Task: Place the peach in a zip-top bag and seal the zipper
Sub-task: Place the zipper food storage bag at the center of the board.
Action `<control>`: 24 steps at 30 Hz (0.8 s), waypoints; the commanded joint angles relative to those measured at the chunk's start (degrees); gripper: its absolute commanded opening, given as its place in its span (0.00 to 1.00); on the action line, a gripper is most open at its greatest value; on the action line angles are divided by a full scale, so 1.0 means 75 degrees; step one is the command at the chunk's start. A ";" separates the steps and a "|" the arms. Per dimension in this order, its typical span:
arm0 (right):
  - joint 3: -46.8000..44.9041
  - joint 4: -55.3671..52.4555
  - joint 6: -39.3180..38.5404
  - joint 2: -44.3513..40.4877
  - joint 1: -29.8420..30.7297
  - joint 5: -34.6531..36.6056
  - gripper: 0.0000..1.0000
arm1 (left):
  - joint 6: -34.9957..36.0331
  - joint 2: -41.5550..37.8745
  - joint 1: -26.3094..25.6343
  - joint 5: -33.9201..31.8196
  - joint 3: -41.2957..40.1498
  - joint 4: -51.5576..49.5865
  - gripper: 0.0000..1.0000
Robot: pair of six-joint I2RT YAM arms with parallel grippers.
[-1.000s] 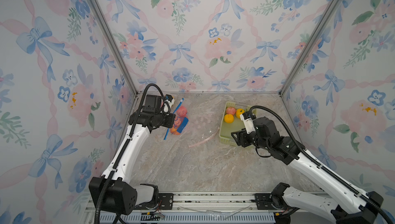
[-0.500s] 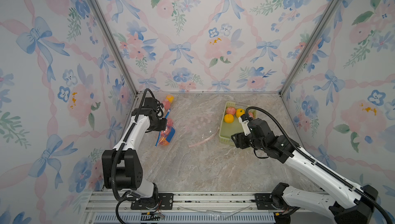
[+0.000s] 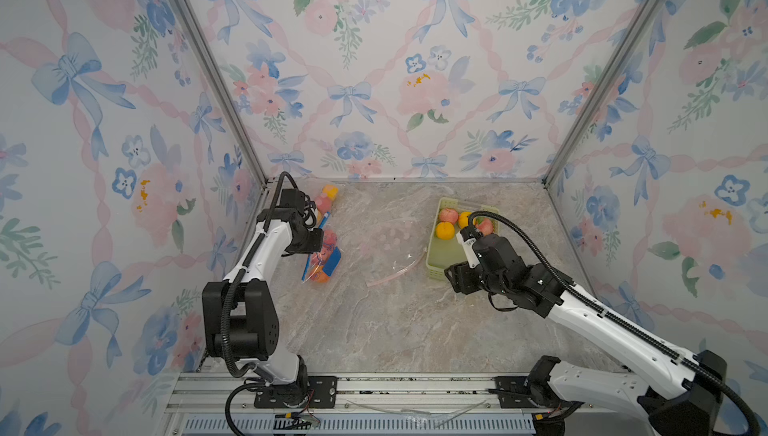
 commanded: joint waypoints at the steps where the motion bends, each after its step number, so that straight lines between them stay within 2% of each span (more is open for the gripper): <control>1: 0.0139 -0.0211 0.0090 0.0097 0.0172 0.0235 0.69 | -0.0024 -0.0195 0.0020 -0.0071 0.0036 0.0394 0.00; 8: 0.0053 -0.0105 0.0330 0.0235 0.0264 0.0288 0.69 | 0.0164 0.0195 0.0028 0.0246 0.0279 0.0734 0.00; 9: 0.0056 -0.0135 0.0336 0.0256 0.0278 0.0299 0.69 | 0.0145 0.0286 0.0027 0.0239 0.0298 0.0743 0.04; 15: 0.0142 -0.0368 0.0399 0.0270 0.0381 0.0446 0.69 | 0.0035 0.0190 0.0026 0.0465 0.0387 0.0738 0.55; 18: 0.0188 -0.0432 0.0456 0.0272 0.0390 0.0511 0.70 | -0.0039 -0.0250 0.0021 0.0442 0.0467 0.0733 0.67; 21: 0.0226 -0.0468 0.0505 0.0259 0.0403 0.0615 0.72 | -0.0167 -0.0718 0.0025 -0.0074 0.0562 0.0728 0.83; 24: 0.0299 -0.0589 0.0541 0.0262 0.0401 0.0794 0.73 | -0.0397 -0.1228 0.0023 -0.0710 0.0650 0.0664 0.87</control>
